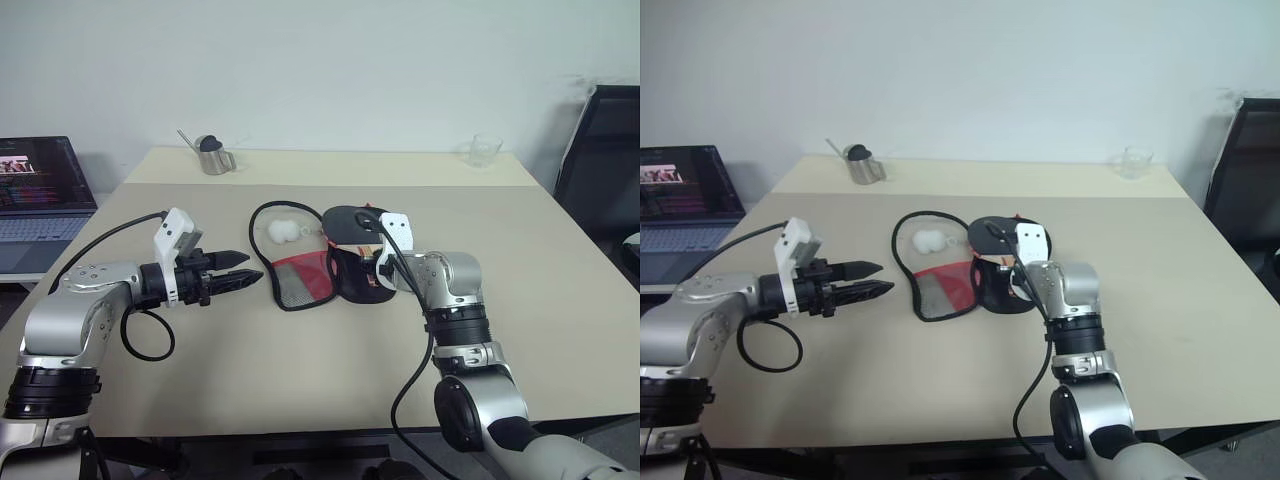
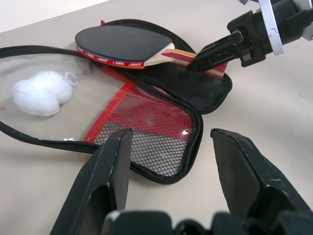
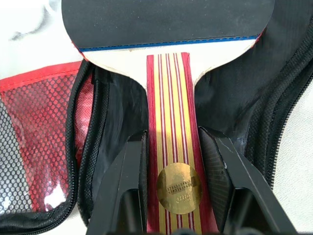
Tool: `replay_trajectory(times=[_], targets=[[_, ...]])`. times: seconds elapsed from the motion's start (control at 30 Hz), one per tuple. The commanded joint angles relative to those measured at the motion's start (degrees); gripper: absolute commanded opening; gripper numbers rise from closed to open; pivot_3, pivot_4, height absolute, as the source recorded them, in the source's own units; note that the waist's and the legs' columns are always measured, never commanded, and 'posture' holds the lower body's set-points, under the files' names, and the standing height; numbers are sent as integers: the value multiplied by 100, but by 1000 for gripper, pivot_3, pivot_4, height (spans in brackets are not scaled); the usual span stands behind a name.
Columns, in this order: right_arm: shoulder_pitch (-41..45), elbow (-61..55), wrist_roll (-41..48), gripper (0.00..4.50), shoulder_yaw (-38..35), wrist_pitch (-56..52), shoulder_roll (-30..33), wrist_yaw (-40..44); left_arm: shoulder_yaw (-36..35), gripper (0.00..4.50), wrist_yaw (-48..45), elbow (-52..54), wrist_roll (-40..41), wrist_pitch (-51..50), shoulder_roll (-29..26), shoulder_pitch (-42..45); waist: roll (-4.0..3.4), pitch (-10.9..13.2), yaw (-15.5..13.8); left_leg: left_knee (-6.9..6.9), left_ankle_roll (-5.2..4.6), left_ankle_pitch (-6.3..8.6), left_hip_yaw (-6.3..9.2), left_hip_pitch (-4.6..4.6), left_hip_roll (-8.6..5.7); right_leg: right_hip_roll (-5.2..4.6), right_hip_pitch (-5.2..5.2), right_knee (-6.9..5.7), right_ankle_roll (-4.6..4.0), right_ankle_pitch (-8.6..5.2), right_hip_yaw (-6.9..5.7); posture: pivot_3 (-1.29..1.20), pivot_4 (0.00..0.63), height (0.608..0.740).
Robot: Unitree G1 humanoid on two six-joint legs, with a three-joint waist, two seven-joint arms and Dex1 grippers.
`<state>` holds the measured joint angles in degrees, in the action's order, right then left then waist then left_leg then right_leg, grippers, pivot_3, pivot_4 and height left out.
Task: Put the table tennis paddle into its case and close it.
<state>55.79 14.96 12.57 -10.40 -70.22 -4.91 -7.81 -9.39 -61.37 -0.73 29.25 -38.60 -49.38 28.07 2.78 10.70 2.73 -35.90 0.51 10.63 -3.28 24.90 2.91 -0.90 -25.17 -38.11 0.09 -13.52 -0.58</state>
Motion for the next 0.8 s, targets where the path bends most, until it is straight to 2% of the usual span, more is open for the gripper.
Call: replay_trajectory(times=[0.03,0.8], targets=[[246,-330,55,1219,-129,88,-13,-31,-209,2790,4,127,89,34,-131,51,0,0,0,0,0,0,0,0,0,0,0,0,0,0,0,0,150,740],[193,-317,-367,1219,-270,192,112,-637,-170,2790,-13,96,76,71,-103,92,0,0,-5,0,0,0,1,0,-1,-1,0,0,0,0,0,0,150,740]])
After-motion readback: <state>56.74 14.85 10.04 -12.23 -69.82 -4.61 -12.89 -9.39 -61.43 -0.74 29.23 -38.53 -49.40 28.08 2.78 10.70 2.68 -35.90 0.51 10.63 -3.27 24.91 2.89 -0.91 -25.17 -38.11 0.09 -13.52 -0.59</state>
